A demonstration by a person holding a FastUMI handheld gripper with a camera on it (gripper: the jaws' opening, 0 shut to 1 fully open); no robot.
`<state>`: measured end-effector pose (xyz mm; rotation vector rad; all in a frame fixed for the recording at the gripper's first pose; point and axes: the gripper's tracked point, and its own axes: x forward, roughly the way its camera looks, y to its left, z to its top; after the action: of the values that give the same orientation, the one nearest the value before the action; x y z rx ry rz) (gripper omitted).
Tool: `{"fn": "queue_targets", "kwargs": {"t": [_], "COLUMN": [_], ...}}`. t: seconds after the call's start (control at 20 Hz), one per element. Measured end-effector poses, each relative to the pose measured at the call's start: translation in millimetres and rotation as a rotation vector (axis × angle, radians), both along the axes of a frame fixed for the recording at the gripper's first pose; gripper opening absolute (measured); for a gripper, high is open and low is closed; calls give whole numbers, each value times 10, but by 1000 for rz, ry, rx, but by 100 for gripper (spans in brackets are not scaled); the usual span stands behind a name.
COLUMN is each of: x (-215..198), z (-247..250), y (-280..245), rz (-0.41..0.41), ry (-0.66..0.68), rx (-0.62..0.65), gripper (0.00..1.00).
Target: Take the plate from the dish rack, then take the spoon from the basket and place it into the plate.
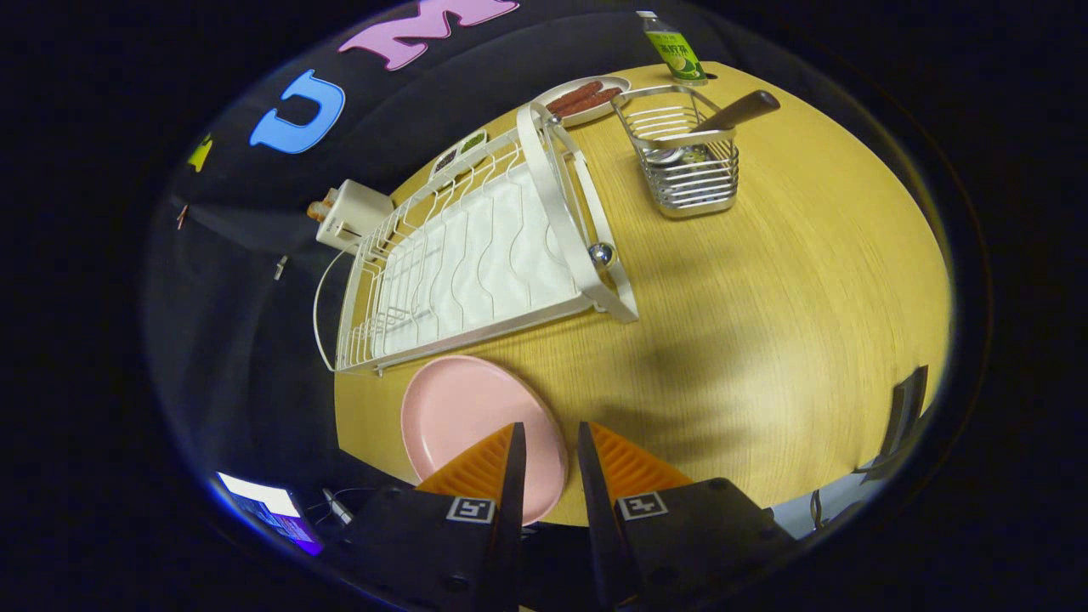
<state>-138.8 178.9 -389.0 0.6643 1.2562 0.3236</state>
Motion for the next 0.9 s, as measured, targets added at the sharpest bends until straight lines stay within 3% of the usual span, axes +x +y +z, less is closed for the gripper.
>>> {"fn": "queue_targets", "kwargs": {"t": [0.25,0.5,0.7,0.9], "x": [459,953,1237,1487], "z": [375,529,350,148], "y": [-575,-1418,-1628,-1566], "rz": [-79,-155,-171,-127], "ry": [-265,-485,-500,-508], "rx": [-104,-387,-446,-438], "gripper": [42,43,44,44]}}
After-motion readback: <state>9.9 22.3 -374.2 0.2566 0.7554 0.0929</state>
